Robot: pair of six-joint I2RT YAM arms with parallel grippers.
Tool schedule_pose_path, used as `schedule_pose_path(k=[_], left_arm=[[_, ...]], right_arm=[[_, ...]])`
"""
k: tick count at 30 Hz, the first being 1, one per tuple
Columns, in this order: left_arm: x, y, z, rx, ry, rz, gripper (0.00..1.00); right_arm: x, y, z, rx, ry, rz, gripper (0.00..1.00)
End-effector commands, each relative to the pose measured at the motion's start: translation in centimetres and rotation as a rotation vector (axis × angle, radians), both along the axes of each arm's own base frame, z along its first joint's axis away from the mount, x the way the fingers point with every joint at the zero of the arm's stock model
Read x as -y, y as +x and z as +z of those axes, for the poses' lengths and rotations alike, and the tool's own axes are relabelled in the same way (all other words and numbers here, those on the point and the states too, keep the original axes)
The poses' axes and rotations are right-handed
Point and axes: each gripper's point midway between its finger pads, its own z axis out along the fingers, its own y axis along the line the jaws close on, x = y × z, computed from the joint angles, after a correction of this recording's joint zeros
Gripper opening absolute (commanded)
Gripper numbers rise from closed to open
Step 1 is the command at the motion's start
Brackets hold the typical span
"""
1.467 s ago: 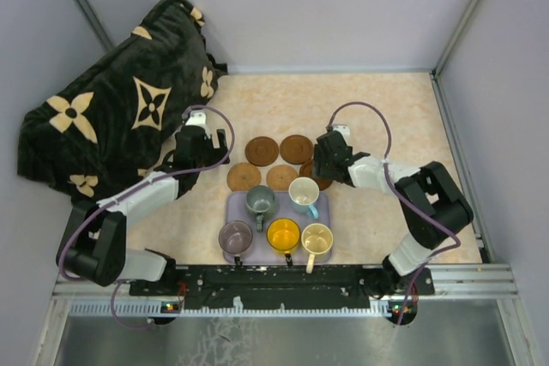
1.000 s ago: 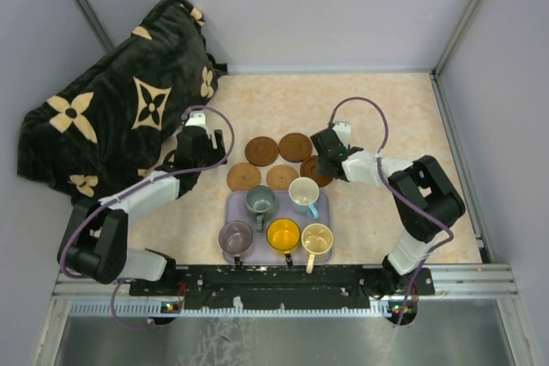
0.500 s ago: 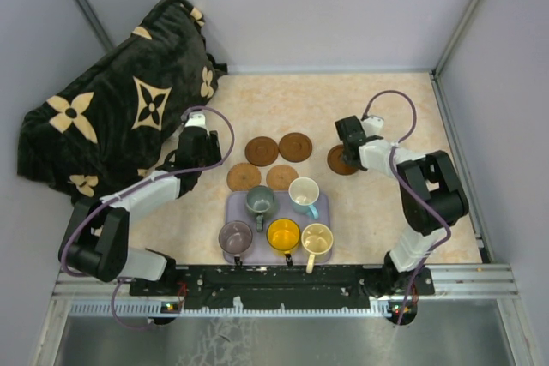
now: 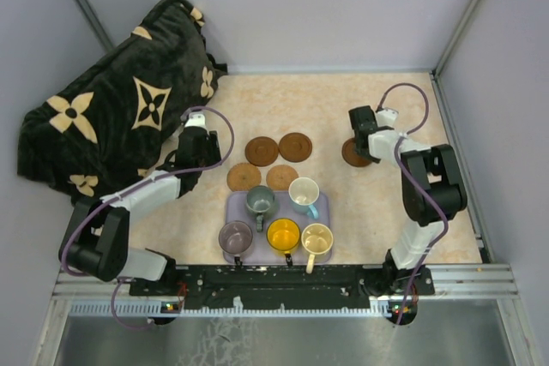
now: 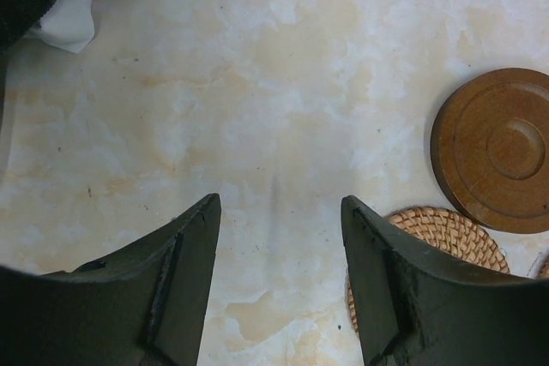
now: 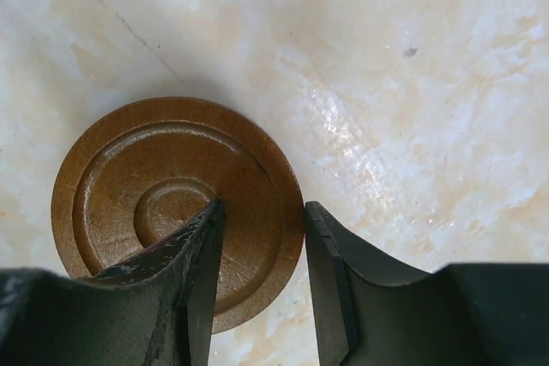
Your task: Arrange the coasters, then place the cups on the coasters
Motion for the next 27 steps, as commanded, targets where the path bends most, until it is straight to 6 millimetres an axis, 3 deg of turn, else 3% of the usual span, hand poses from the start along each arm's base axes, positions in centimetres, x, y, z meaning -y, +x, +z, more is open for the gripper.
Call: schedule_pose_path(k=[1,6,10,15,17,22,27], left_arm=[[0.0,0.5,0.3,0.009,0.013,0.004,0.65],[0.2,0.6,0.2,0.009,0.009,0.001,0.65],[0.2,0.6,0.4,0.013,0.006,0.002,0.65],[0.3,0.7,0.8,0.023,-0.006,0.0,0.65],[0.4,0.6,0.8,0.024,-0.011,0.0,0.66],[0.5,0.6,1.0,0.03,-0.022,-0.001,0.65],[0.6,0.6,0.7,0.021,-0.031,-0.004,0.65]], right_arm=[[2.0,-0.4,0.3,-0.053,-0.104,-0.028,0.42],[2.1,-0.2,1.0,-0.029,-0.098,-0.034,0.5],[1.9,0.4,2.8,0.017,-0.09,-0.018,0.61],[1.5,1.4,5.8,0.089,-0.075,0.017,0.69],[0.9,1.8,8.0,0.154,-0.046,0.05,0.72],[-2.6,2.6,11.2,0.258,0.047,0.223,0.79],[-7.7,3.1,11.6,0.26,0.043,0.398,0.77]])
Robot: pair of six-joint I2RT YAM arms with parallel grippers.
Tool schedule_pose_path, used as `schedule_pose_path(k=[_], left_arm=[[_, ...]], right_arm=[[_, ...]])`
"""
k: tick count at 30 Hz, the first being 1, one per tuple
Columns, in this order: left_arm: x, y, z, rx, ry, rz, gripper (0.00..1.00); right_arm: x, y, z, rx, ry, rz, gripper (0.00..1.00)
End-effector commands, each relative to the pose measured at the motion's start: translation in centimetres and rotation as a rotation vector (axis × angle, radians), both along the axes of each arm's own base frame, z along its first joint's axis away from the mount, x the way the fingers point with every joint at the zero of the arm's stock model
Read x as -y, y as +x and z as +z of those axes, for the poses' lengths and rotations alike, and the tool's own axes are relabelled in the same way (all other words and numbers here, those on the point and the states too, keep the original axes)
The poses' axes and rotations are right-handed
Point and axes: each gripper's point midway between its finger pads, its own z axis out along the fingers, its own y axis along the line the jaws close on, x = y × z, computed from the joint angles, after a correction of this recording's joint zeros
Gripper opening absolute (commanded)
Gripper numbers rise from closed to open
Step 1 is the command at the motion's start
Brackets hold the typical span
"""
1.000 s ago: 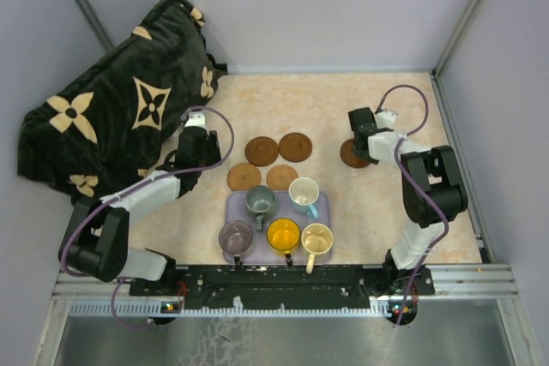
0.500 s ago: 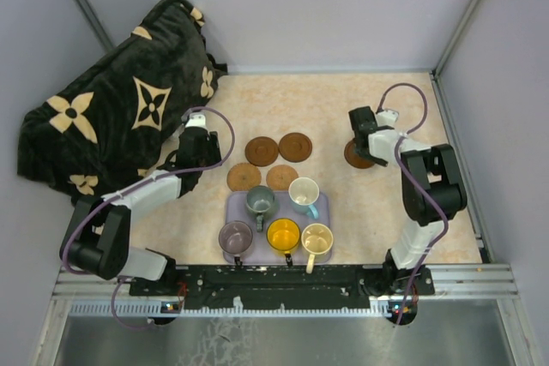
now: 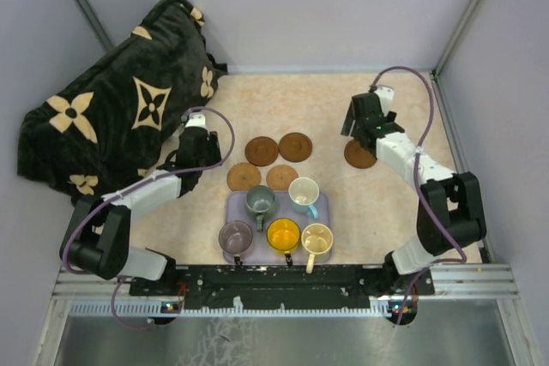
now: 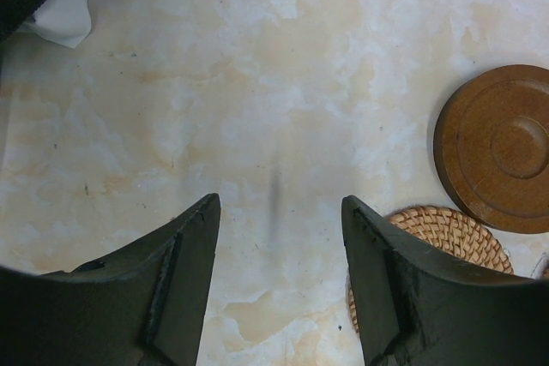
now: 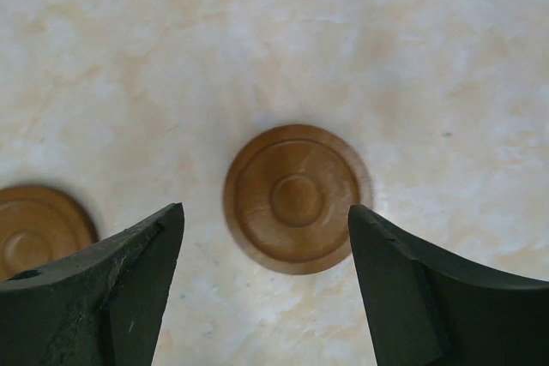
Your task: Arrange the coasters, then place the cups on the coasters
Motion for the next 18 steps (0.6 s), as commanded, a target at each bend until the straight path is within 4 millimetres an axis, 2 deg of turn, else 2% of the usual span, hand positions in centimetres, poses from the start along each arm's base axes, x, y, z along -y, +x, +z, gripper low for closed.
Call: schedule_pose_path(k=[1,5,6,11,18], left_arm=[[0.8,0.6,1.1,0.03,-0.035,-0.011,0.65],[0.8,0.5,0.9,0.023,-0.031,-0.019,0.65],[0.7,0.5,0.9,0.023,-0.027,-0.016,0.65],[0.5,0.5,0.8,0.022,-0.016,-0.012,0.65],[0.7,0.6,0.6,0.018,-0.02,-0.015,0.66]], right_arm=[[-5.9,1.7,1.9,0.051,0.012,0.211,0.77],[-9.4,2.5,0.8,0.021,0.055,0.299,0.76],[-10.4,2.6,-0.8,-0.015,0.051,0.318,0.76],[-13.9,3.6,-2.7,-0.061,0.065,0.394,0.74],[-18.3,4.3,-4.4,-0.092,0.082,0.501,0.72]])
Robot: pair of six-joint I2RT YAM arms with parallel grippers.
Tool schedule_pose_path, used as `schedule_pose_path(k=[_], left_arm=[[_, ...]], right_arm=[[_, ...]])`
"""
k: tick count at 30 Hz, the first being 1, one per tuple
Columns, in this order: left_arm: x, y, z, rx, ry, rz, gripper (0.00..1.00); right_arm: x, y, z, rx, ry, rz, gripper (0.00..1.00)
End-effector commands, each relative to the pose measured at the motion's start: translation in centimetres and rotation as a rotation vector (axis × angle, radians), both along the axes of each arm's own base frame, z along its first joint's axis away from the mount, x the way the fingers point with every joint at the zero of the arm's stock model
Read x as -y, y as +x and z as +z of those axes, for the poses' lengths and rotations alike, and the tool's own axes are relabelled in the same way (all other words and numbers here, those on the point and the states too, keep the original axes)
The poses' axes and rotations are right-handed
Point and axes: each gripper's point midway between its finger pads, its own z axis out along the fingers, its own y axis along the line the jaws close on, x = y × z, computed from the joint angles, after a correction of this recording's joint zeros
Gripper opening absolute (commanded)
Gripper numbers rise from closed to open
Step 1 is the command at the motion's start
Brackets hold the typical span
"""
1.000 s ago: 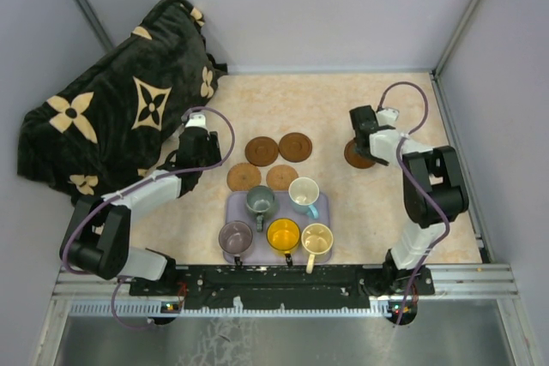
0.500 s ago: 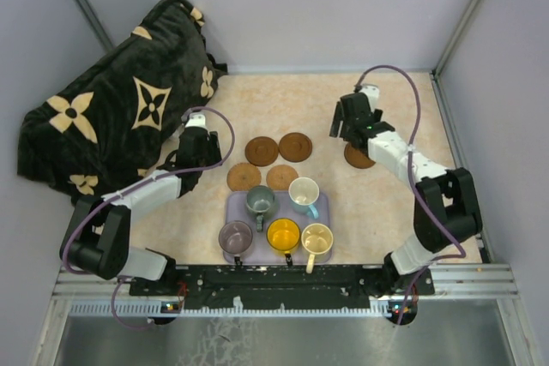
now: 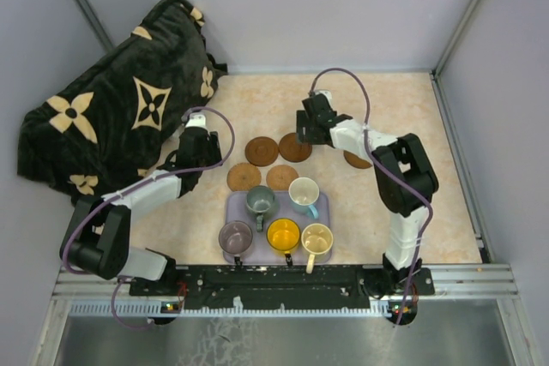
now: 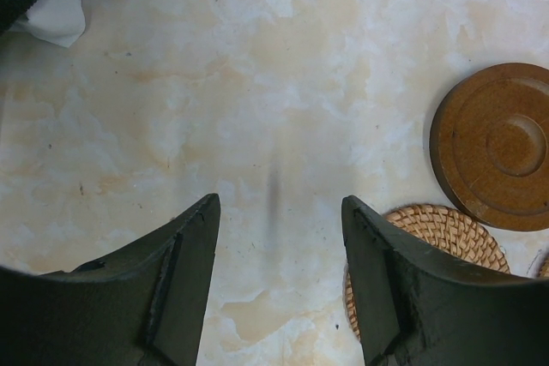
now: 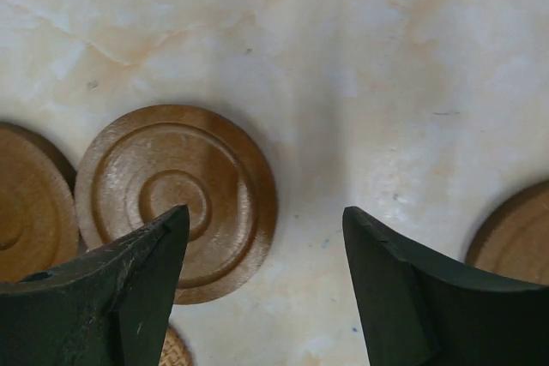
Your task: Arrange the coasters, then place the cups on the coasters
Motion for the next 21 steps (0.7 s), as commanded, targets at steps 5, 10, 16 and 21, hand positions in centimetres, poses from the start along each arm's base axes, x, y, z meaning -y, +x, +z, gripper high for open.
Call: schedule_pose_path(k=[5,10,16,21], left_arm=[[0.5,0.8,0.6,0.018,-0.005,-0.006,0.66],[0.4,0.8,0.4,0.015,-0.001,-0.003,0.66],[0.3,0.7,0.2,0.011,-0.001,0.0,0.66],[0.3,0.6,0.4,0.012,-0.002,0.002,0.66]], right_arm=[[-5.1,1.5,1.1,0.03,0.065,0.126,0.72],[-5.4,1.5,-0.5,-0.002,0.042,0.131,0.69],[-5.0,0.9,-1.9,-0.031,0.015,0.118,0.66],[-4.0,0.0,-3.0,-0.058,-0.011,0.085,0.6]])
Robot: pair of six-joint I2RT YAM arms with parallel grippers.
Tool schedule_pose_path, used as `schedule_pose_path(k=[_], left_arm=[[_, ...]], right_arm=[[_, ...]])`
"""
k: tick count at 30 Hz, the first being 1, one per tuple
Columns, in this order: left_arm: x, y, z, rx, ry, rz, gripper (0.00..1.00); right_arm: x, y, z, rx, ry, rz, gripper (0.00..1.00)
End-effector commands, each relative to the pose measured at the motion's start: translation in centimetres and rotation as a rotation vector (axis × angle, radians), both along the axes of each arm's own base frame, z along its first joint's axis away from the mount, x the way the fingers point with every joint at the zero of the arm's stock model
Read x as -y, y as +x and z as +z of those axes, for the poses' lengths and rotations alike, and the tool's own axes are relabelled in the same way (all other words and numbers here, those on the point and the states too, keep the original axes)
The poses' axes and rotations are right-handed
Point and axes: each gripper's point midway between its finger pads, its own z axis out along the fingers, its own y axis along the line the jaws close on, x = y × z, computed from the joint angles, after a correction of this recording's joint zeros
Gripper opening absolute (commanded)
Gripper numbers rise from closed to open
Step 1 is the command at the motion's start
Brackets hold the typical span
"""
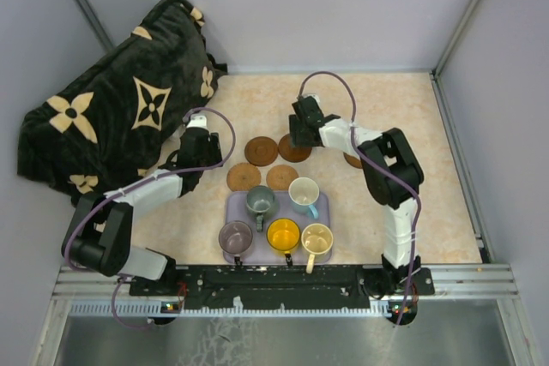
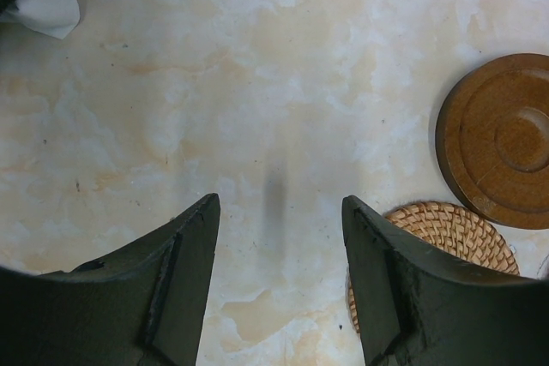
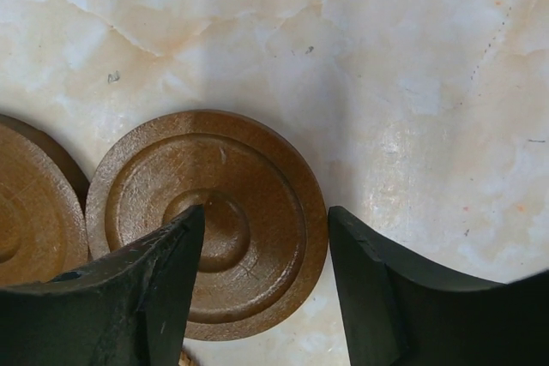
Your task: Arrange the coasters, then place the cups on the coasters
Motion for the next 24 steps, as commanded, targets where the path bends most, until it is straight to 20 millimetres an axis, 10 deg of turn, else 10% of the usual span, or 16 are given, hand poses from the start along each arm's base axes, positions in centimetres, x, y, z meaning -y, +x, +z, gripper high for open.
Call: schedule_pose_path(k=[1,24], left_arm=[[0.3,0.6,1.3,0.032,-0.011,0.004,0.66],[-0.1,-0.1,2.8,0.072,-0.033,0.016,0.66]], right_arm=[[0.2,-0.8,-0.5,-0.016,-0.023,-0.016,0.58],[6.6,-4.6,-1.9,-0.045,-0.227,-0.168,0.45]])
